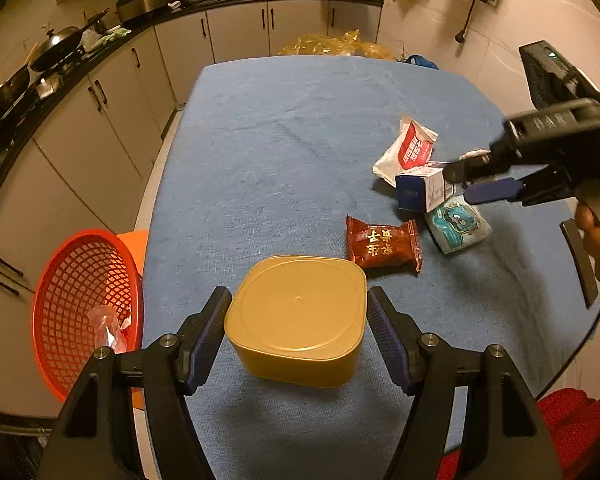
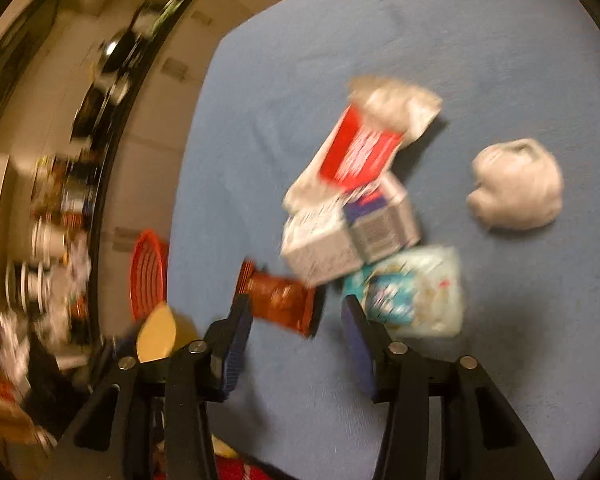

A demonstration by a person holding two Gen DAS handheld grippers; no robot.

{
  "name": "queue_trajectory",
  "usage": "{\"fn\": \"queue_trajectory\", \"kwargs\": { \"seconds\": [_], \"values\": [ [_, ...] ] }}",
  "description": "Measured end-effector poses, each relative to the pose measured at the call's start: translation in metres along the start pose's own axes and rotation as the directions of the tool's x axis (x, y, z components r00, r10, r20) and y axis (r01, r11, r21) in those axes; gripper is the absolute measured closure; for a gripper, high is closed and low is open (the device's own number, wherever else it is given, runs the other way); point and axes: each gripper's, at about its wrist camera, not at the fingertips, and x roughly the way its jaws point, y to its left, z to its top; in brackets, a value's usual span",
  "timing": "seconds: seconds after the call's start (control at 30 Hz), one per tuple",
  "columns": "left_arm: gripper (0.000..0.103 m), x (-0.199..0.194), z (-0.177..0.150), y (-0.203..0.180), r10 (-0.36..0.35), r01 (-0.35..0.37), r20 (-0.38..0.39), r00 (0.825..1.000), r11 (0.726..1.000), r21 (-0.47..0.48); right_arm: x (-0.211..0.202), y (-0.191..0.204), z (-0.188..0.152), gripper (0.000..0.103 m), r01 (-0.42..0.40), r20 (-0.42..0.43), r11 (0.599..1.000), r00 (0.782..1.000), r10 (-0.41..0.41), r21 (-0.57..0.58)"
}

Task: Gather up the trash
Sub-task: 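Grasp the white medicine box with the right tool while the left tool holds the yellow container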

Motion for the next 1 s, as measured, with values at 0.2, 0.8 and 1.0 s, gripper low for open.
{"fn": "queue_trajectory", "kwargs": {
  "seconds": [0.2, 0.8, 1.0],
  "values": [
    [0.035, -0.002, 0.0, -0.002, 0.0, 0.0, 0.012, 1.0, 1.0, 0.012, 0.01, -0.009, 0.017, 0.046, 0.048, 0.01, 0.992, 0.999, -0.049, 0.116],
    [0.035, -0.01, -0.004, 0.005, 0.017, -0.016, 0.029, 0.999, 0.999, -0.046, 0.021, 0.018, 0.009, 0.066, 0.163, 0.052, 0.986, 0.986, -0.161, -0.04],
    [0.035, -0.011, -0.001, 0.003, 0.021, -0.019, 0.045, 0.999, 0.998, -0.058, -0.014, 0.046, -0.037, 0.066, 0.201, 0.16, 0.962, 0.972, -0.172, -0.184]
  ]
}}
